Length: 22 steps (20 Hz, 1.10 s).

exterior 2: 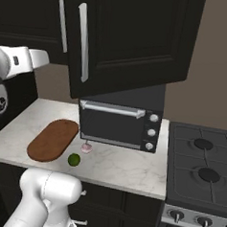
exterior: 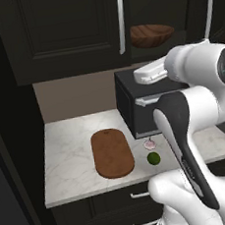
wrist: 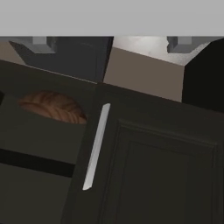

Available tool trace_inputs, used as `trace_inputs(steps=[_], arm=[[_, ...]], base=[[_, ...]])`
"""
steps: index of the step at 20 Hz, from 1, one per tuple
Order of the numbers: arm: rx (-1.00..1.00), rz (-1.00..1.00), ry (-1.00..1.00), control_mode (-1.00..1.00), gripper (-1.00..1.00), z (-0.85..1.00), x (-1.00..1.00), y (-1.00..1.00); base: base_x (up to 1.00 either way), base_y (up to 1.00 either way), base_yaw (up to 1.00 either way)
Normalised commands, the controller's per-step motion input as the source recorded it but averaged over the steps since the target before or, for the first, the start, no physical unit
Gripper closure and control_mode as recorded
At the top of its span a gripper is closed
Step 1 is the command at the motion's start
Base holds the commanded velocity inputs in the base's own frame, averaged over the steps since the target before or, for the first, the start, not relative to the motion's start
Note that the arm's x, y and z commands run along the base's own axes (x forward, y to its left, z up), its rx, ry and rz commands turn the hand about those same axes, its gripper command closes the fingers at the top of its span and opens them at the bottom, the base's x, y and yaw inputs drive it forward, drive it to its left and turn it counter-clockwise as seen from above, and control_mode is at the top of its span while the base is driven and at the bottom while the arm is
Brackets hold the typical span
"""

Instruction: Open the cabinet. Place the bowl and condiment on the counter. Then place the lime and garlic on the cutting board.

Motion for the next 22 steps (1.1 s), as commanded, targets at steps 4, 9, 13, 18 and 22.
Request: trace_inputs(steps=[4, 9, 13, 18, 22], arm=[[0.00, -0.13, 0.02, -1.00, -1.00, -0.09, 0.19, 0.06], [0.00, -0.18, 0.06, -1.00, -1.00, -0.13, 0.13, 0.00], [0.00, -0.21, 0.09, -1.00, -1.00, -0.13, 0.12, 0.00], [0.00, -0.18, 0.09, -1.00, -1.00, -0.10, 0.07, -0.06], [-0.01, -0.10, 0.02, -1.00, -1.00, -0.01, 0.01, -0.17]], base=[[0.00, 0.00, 0.00], [0.00, 0.00, 0.00], [0.00, 0.00, 0.00], [0.00, 0.00, 0.00], [0.00, 0.00, 0.00]])
